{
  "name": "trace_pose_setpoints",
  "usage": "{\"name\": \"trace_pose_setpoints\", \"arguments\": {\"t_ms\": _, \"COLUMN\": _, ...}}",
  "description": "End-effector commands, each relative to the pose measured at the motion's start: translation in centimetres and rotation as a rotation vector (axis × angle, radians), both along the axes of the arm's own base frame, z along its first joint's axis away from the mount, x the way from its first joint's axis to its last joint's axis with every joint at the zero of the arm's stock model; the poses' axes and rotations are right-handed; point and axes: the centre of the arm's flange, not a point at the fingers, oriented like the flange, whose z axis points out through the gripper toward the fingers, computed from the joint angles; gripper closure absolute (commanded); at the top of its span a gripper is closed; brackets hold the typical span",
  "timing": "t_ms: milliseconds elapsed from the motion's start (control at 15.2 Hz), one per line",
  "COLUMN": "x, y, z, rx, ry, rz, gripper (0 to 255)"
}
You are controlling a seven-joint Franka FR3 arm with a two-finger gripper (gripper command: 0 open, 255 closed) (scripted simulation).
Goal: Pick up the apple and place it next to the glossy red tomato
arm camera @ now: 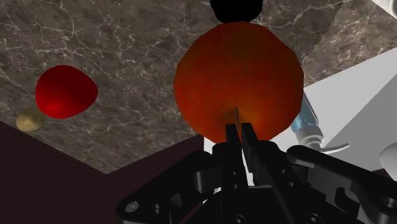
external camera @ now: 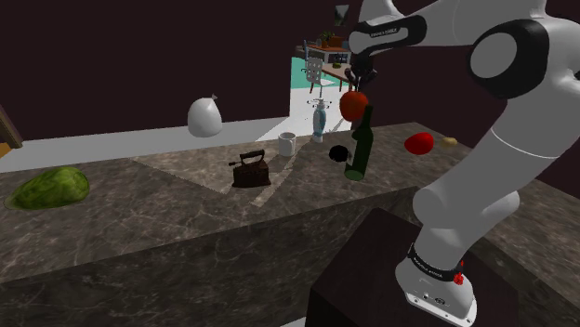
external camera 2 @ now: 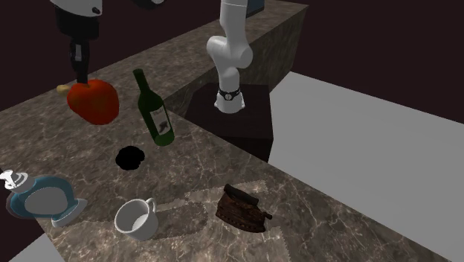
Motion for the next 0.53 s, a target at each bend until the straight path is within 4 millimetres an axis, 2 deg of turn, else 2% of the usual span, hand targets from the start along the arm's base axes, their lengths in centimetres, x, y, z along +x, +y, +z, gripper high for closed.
{"name": "trace_pose_setpoints", "arguments": {"t_ms": 0, "x": -0.8, "y": -2.6, "z": -0.1, "rx": -0.001, "ry": 0.0, "rz": 0.001, "gripper": 255}}
{"name": "trace_pose_setpoints", "arguments": {"t_ms": 462, "x": -3.4, "y": -11.4, "z": -0.1, "rx": -0.001, "ry": 0.0, "rz": 0.001, "gripper": 255}}
